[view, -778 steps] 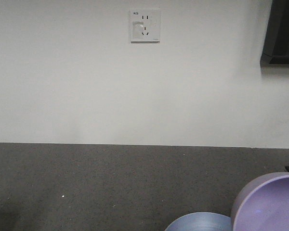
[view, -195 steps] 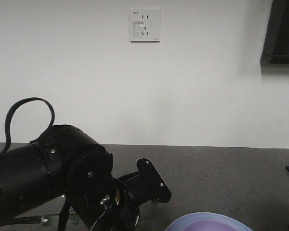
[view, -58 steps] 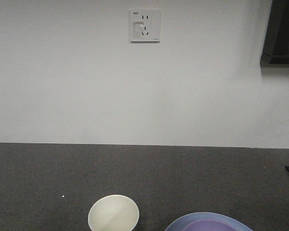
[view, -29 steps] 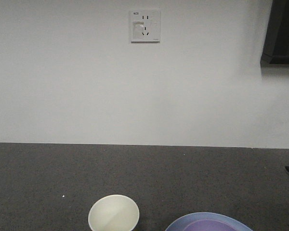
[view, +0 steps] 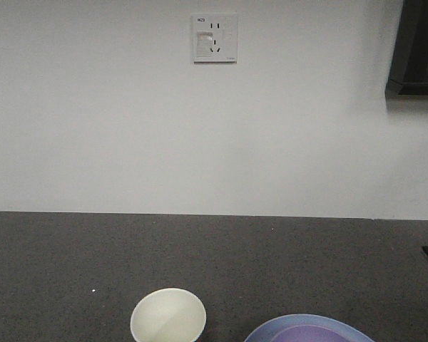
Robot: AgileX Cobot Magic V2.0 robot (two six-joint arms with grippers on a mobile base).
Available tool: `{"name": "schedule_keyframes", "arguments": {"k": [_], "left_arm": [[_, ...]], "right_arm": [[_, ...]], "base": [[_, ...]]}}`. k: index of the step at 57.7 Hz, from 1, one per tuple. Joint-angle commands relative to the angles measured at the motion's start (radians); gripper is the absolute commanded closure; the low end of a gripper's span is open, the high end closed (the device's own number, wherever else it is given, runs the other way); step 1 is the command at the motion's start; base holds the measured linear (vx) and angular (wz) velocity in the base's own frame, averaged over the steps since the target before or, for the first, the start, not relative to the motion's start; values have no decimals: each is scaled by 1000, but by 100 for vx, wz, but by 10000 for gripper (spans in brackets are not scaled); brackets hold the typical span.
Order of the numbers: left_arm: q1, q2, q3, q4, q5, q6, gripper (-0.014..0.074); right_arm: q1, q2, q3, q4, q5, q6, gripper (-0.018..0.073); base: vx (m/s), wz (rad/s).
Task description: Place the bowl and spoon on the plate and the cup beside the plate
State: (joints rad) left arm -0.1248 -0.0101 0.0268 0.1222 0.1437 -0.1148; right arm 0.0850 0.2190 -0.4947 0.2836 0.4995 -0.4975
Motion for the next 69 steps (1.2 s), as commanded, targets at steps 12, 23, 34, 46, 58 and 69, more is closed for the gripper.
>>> {"name": "schedule_keyframes", "arguments": {"k": [12, 23, 34, 46, 58, 69], "left_arm": [[2, -17, -26, -9, -83, 2, 599], [2, -17, -26, -9, -78, 2, 599], [2, -17, -26, -9, -77, 2, 599], [2, -17, -26, -9, -77, 2, 599], [2, -17, -26, -9, -77, 2, 599], [2, -17, -26, -9, -77, 2, 599]], "right_arm": [[-1, 9, -25, 6, -87, -10, 568], [-1, 9, -25, 6, -80, -10, 568], [-1, 9, -25, 6, -80, -10, 568], [-1, 9, -25, 6, -79, 26, 568], [-1, 9, 122, -176, -234, 414, 568], [-1, 8, 368, -430, -466, 776, 568]], "base": [[0, 0], [0, 0], [0, 0], [0, 0], [0, 0], [0, 0]]}}
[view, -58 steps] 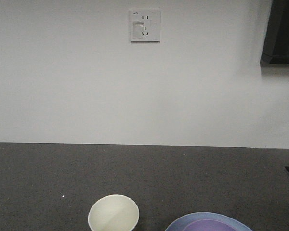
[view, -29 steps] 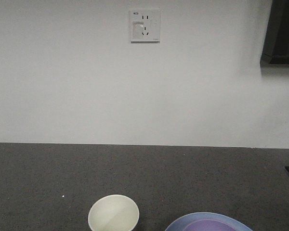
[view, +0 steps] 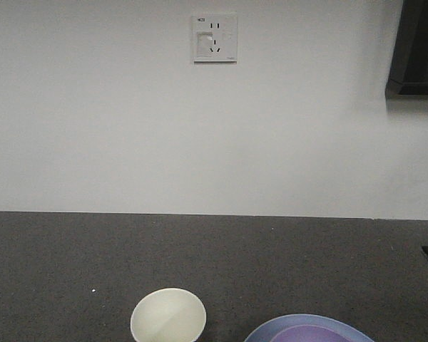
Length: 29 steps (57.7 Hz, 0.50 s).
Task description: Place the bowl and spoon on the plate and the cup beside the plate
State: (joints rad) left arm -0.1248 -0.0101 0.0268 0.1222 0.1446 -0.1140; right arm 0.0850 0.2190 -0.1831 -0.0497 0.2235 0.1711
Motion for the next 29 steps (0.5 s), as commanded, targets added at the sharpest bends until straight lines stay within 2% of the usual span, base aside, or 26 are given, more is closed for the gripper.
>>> {"name": "schedule_keyframes", "arguments": {"k": [1, 10, 19, 29], "left_arm": [[2, -17, -26, -9, -78, 1, 599], [2, -17, -26, -9, -78, 1, 599], [2, -17, -26, -9, -78, 1, 599], [2, -17, -26, -9, -78, 1, 599]], "right_arm": [[-2, 5, 83, -100, -214, 105, 568], [-3, -81, 220, -100, -290, 85, 568], [-3, -219, 217, -112, -165, 86, 568], [-9, -236, 217, -174, -160, 86, 568]], "base": [[0, 0], [0, 0], [0, 0], [0, 0]]}}
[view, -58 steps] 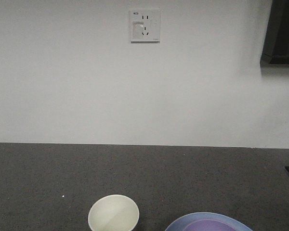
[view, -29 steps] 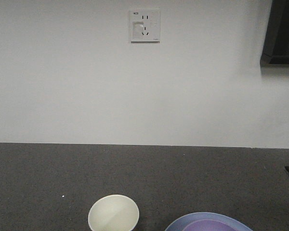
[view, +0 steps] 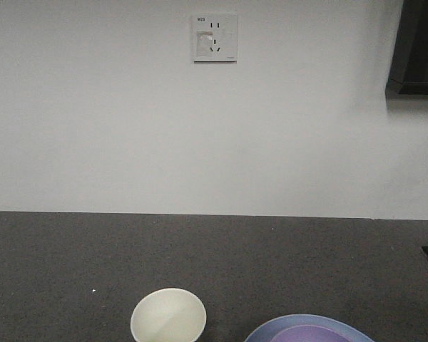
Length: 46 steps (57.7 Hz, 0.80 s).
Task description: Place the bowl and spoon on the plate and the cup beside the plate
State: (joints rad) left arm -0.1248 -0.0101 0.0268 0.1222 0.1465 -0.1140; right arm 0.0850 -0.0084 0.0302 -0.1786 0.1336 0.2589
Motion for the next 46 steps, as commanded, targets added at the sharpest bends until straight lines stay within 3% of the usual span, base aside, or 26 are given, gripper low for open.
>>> {"name": "schedule_keyframes", "arguments": {"k": [1, 46], "left_arm": [[2, -17, -26, -9, -80, 1, 599], [2, -17, -26, -9, -80, 1, 599]], "right_arm": [[-12, -8, 4, -51, -70, -2, 568], [-24, -8, 4, -41, -69, 0, 568]], "base": [[0, 0], [0, 0]]}}
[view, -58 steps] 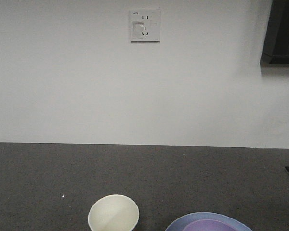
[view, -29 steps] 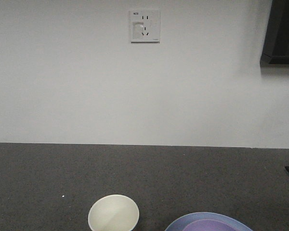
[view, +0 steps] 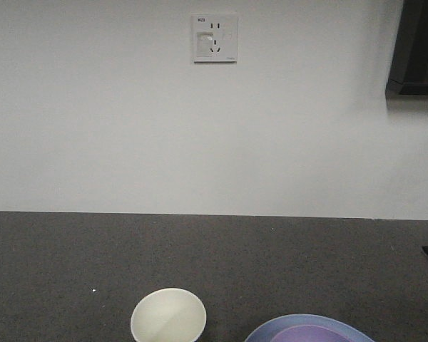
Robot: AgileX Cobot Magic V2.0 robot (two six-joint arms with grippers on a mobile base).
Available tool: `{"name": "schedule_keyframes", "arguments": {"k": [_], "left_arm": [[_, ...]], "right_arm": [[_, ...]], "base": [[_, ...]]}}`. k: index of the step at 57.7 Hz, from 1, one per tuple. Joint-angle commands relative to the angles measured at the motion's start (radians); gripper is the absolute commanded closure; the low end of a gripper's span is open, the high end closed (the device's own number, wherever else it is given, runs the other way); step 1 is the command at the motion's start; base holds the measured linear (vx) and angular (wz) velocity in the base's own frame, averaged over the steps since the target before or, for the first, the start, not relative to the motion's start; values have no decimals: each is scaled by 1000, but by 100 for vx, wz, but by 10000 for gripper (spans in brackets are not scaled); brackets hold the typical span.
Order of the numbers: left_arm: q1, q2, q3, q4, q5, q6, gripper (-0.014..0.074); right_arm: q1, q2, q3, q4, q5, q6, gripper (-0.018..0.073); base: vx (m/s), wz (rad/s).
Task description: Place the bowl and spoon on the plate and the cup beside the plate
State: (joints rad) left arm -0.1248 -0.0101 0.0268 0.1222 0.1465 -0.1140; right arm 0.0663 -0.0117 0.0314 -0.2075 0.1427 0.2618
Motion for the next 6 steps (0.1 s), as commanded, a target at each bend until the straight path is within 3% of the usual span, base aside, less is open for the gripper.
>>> {"name": "schedule_keyframes", "arguments": {"k": [1, 6], "left_arm": [[2, -17, -26, -9, -80, 1, 599], [2, -17, -26, -9, -80, 1, 599]], "right_arm": [[-6, -5, 3, -12, -78, -2, 568], [-6, -5, 3, -12, -78, -2, 568]], "base": [[0, 0], [0, 0]]}}
